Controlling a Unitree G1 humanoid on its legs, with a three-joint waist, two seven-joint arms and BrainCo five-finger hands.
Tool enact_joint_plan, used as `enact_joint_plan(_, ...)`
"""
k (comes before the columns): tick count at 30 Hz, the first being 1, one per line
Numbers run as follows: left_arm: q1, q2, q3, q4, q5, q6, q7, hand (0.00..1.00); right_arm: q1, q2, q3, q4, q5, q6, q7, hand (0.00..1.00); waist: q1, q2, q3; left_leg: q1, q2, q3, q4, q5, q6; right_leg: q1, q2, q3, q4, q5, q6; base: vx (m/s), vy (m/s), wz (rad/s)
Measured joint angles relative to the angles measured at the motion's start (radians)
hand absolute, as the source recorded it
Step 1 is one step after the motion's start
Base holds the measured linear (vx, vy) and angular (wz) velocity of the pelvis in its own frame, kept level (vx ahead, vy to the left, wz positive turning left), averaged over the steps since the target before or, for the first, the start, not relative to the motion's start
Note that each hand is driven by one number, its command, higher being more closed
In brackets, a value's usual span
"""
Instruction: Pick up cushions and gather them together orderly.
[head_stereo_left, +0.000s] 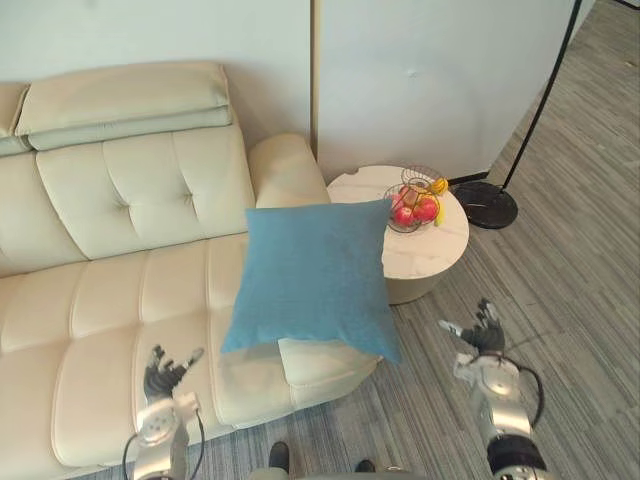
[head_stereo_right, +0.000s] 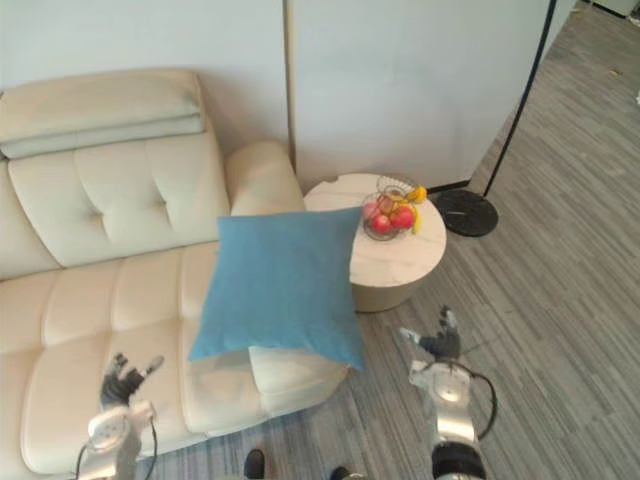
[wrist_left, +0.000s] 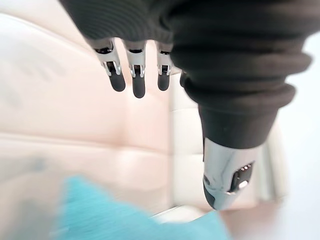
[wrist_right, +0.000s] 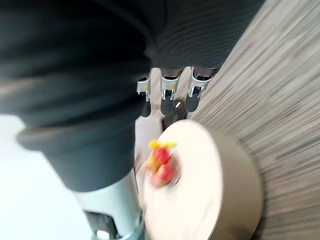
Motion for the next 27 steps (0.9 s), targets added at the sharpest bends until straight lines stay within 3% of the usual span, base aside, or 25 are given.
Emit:
enact_joint_plan(6, -0.195, 0.045, -0.008, -0.002, -0.079, -0.009, 0.046, 0.0, -0.196, -0.012, 0.05, 0.01, 0.044, -0.006, -0.029, 0.0, 0.03, -0.007, 0.101, -0.136, 0.003, 0.0, 0.104, -0.004, 0.0, -0.093, -0.004, 0.021, 0.023, 0.024, -0.005, -0.13, 0.01, 0.04)
enact_joint_plan(14, -0.479, 0.192, -0.086, 0.165, -0.118, -0.016, 0.06, 0.0, -0.407, -0.048, 0.072, 0.167, 0.151, -0.004, -0.074, 0.0, 0.043, 0.0, 0.197, -0.25, 0.012, 0.002, 0.144, 0.021, 0.004, -0.225, -0.008, 0.034, 0.106, 0.032, -0.014, -0.15, 0.003, 0.0)
enact_joint_plan(27, -0.815, 0.181, -0.232, 0.254, -0.118, -0.006, 0.035, 0.0, -0.596, -0.058, 0.067, 0.171, 0.311, -0.004, -0.089, 0.0, 0.043, 0.008, 0.261, -0.391, 0.025, 0.002, 0.141, 0.065, -0.005, -0.389, -0.006, 0.037, 0.156, 0.044, -0.032, -0.03, -0.003, 0.0)
